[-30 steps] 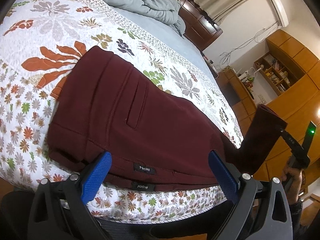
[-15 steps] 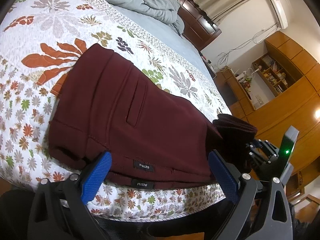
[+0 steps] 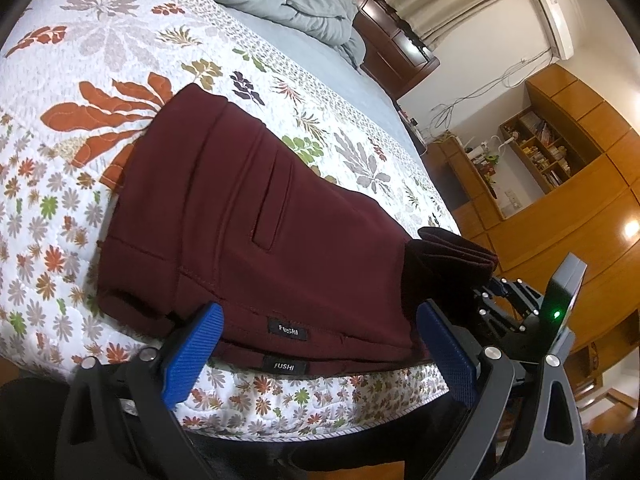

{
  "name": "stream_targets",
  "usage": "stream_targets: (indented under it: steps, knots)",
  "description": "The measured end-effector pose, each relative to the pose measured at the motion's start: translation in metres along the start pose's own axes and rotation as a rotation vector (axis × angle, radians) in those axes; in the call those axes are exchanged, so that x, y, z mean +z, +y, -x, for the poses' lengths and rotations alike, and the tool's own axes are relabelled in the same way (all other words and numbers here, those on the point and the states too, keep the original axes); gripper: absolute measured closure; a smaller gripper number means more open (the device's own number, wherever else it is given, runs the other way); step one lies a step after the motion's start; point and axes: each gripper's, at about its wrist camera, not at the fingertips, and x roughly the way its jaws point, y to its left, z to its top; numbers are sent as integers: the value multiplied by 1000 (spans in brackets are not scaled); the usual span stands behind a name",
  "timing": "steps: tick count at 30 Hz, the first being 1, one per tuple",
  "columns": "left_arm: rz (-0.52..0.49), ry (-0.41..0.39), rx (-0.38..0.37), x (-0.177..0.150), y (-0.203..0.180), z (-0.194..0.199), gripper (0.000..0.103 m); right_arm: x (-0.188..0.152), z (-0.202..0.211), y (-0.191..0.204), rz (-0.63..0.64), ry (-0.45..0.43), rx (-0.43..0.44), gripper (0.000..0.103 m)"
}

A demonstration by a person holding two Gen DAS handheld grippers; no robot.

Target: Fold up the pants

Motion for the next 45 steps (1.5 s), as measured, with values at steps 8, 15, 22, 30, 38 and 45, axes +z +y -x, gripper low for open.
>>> stream_targets:
  steps: [8,15,22,30,38,45]
  knots:
    - [7,9,-13,3,2,-3,5,-5,-9,19,76,-2,-34,84]
    - [10,10,-19,3,3,-3,5,-27,-19,62,258,-11,-140,83]
    - [5,12,-7,1,2,-4,5,-52,-31,83,342,1,-140,81]
    - [-2,11,17,1,0,-8,4,-61,-22,78,345,-12,-97,81]
    - [-13,20,38,1,-1,-11,4,-76,-20,90,397,-49,-130,76]
    - [-7,21,38,2,1,-11,4,-57,39,9,33,-132,288,30]
